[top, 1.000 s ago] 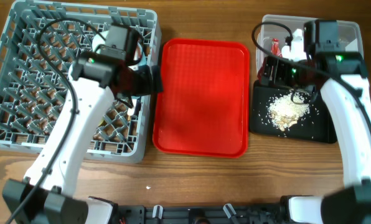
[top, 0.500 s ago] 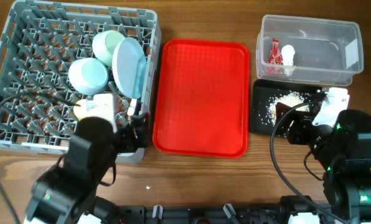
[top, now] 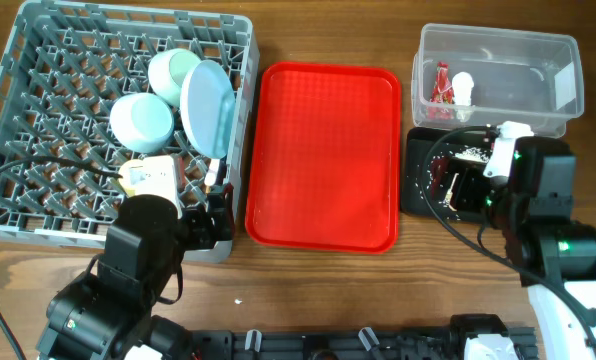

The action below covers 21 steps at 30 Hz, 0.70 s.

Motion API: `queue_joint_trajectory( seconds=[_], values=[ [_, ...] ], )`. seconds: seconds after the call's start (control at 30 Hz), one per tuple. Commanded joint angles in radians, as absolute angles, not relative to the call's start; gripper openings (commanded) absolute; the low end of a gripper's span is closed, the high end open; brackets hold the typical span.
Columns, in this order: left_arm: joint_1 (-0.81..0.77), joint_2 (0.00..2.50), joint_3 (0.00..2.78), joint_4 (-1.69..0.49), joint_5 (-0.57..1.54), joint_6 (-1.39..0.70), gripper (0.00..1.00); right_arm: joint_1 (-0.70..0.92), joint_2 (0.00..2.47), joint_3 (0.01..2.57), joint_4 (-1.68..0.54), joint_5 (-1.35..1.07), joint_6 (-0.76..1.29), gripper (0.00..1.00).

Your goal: Sort waste into correct bins and load items into the dishwasher rack

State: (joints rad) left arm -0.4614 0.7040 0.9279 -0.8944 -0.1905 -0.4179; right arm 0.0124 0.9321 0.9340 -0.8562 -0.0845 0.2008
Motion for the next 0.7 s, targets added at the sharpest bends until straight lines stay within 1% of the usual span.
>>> queue_joint_trajectory(
  seconds=[0.0,0.1,0.17,0.27,0.37,0.43,0.57,0.67],
  values=[
    [-0.466,0.702,0.917,-0.895,-0.207,-0.431,1.0,0.013,0.854,0.922,-0.863,-0.053,0.202,1.0],
    [-0.466,0.702,0.917,-0.895,-0.207,-0.431,1.0,0.013,0.667,0.893,-0.759,-0.034,0.186,1.0],
    [-0.466,0.702,0.917,-0.895,-0.207,-0.431,1.0,0.013,0.535,0.829,-0.647,-0.039,0.126,1.0],
    [-0.466,0.702,0.917,-0.895,-0.207,-0.431,1.0,0.014,0.281,0.644,-0.454,-0.06,0.052,1.0],
    [-0.466,0.702,0.917,-0.895,-0.207,-0.431,1.0,0.014,0.109,0.471,-0.324,-0.072,0.041,1.0],
    [-0.466,0.702,0.917,-0.895,-0.207,-0.431,1.0,0.014,0.013,0.333,-0.179,-0.091,0.041,1.0],
    [-0.466,0.702,0.917,-0.895,-0.207,-0.431,1.0,0.014,0.003,0.121,0.15,-0.112,0.039,1.0],
    [-0.466,0.702,0.917,-0.895,-0.207,-0.431,1.0,0.014,0.003,0.031,0.221,-0.112,0.026,1.0]
  ],
)
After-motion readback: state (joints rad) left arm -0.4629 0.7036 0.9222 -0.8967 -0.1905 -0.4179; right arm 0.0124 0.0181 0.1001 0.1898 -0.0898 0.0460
